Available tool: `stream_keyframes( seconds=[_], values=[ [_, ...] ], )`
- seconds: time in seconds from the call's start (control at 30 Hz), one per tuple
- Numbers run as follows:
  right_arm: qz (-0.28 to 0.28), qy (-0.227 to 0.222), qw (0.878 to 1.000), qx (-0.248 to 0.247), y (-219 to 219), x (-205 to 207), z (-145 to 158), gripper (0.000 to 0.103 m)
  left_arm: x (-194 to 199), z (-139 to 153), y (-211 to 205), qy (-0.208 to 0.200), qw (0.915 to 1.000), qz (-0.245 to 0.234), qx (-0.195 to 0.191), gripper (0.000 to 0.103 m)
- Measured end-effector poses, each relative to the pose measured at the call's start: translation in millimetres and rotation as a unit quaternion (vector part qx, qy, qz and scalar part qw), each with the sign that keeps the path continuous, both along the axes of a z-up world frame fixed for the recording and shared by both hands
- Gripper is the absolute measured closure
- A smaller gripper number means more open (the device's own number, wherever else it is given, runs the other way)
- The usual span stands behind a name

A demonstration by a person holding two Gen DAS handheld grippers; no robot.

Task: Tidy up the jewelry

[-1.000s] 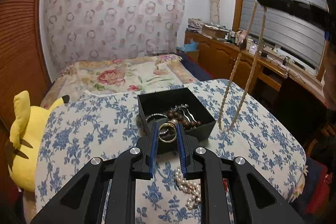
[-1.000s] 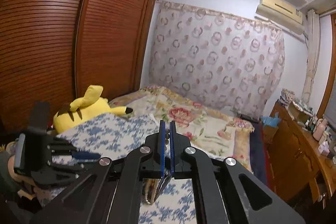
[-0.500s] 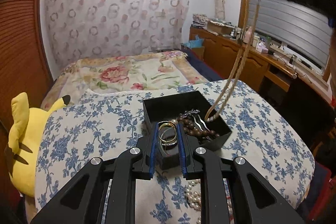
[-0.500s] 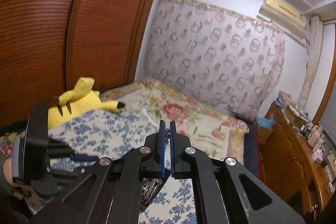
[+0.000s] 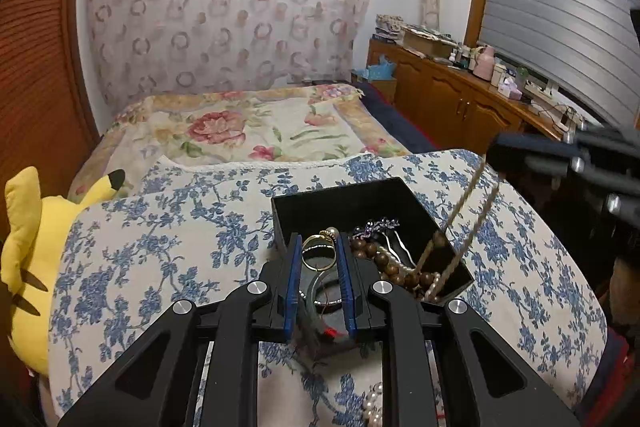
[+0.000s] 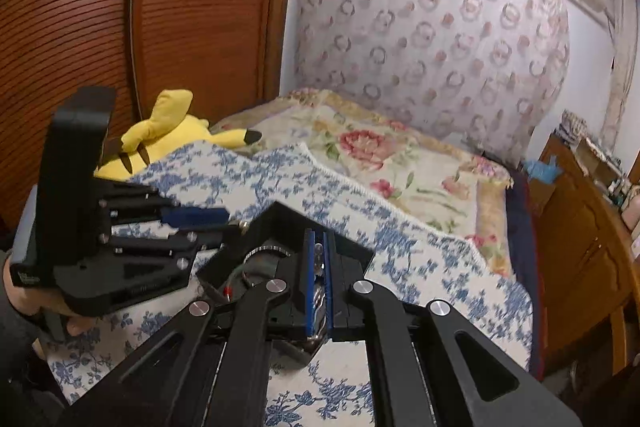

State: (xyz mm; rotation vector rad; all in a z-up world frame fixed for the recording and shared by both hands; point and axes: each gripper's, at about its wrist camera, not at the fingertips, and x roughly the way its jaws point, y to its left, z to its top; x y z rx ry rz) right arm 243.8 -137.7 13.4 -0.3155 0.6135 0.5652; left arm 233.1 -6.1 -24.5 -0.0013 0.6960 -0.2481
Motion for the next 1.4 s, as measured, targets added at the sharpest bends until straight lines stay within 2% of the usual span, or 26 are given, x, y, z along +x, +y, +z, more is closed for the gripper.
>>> stream_keyframes(
  seconds=[0.13, 0.33, 0.4, 0.53, 0.6, 0.7, 0.8, 0.87, 0.93, 1.07, 1.4],
  values=[
    [-0.003, 0.023, 1.000, 0.009, -3, 5, -13, 0.098, 9, -2, -2, 0.003, 1.0000, 0.001, 0.003, 0.087],
    [-0.003, 0.034, 0.999, 0.025, -8, 8, -17, 0.097, 17, -3, -5, 0.004, 1.0000, 0.004, 0.004, 0.087],
    [-0.003, 0.036, 0.999, 0.026, -9, 7, -17, 0.093, 19, -3, -6, 0.004, 1.0000, 0.006, 0.004, 0.086],
    [-0.001, 0.035, 0.999, 0.030, -14, 3, -19, 0.091, 15, 1, -6, -0.005, 1.0000, 0.006, 0.003, 0.071],
    [-0.001, 0.035, 0.999, 0.033, -17, 1, -20, 0.091, 12, 2, -6, -0.007, 1.0000, 0.005, 0.004, 0.069],
    [-0.002, 0.035, 0.999, 0.040, -23, -6, -22, 0.091, 2, 4, -4, -0.013, 0.9999, 0.006, 0.003, 0.056],
    [-0.003, 0.033, 0.998, 0.047, -29, -16, -25, 0.091, -10, 5, 0, -0.018, 0.9998, 0.003, 0.002, 0.042],
    [-0.002, 0.032, 0.998, 0.052, -32, -25, -28, 0.091, -17, 6, 1, -0.025, 0.9997, 0.003, 0.003, 0.021],
    [-0.001, 0.033, 0.998, 0.057, -35, -32, -31, 0.090, -26, 7, 2, -0.037, 0.9992, 0.006, 0.010, 0.017],
    [-0.001, 0.035, 0.997, 0.061, -40, -44, -38, 0.076, -42, 8, 3, -0.046, 0.9988, 0.003, 0.018, 0.010],
    [0.006, 0.050, 0.997, 0.060, -49, -79, -60, 0.076, -76, -2, 0, -0.040, 0.9986, -0.022, 0.028, 0.008]
  ],
)
